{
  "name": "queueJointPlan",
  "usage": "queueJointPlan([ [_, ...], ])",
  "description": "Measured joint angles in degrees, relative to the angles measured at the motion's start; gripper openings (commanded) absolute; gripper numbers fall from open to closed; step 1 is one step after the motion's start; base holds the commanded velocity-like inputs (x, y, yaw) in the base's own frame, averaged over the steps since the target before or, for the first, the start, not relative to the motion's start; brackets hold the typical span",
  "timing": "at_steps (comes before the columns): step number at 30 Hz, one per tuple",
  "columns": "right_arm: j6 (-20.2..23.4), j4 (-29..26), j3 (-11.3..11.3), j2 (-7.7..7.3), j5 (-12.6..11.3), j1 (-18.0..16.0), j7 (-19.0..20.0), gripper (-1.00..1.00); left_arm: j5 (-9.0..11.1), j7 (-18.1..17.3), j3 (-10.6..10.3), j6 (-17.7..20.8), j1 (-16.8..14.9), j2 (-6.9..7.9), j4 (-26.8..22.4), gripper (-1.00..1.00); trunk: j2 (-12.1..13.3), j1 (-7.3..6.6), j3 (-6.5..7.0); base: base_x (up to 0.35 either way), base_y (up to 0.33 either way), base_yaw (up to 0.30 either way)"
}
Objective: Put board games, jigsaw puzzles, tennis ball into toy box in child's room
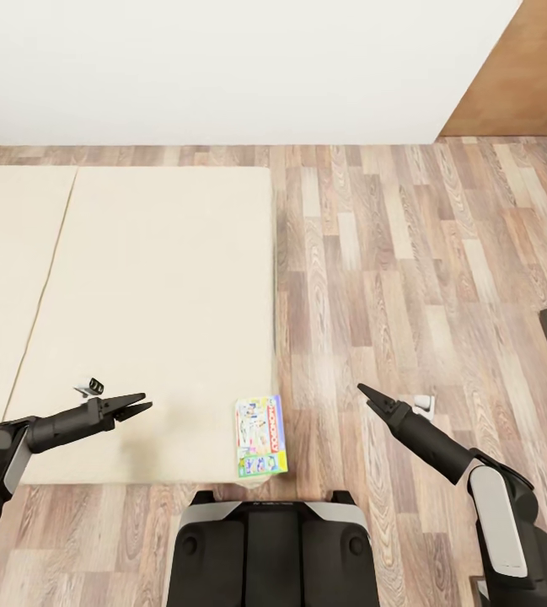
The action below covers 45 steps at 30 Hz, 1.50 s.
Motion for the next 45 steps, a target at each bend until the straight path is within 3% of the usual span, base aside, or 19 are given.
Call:
queueJointPlan([
  [45,-0.1,1.15,-0.07,0.01,0.49,0.0,-0.01,1.0,0.08,0.01,-0.15,-0.19,0.01,-0.21,-0.01,1.0,0.0,0.0,3.49,-0.024,0.0,-0.013],
])
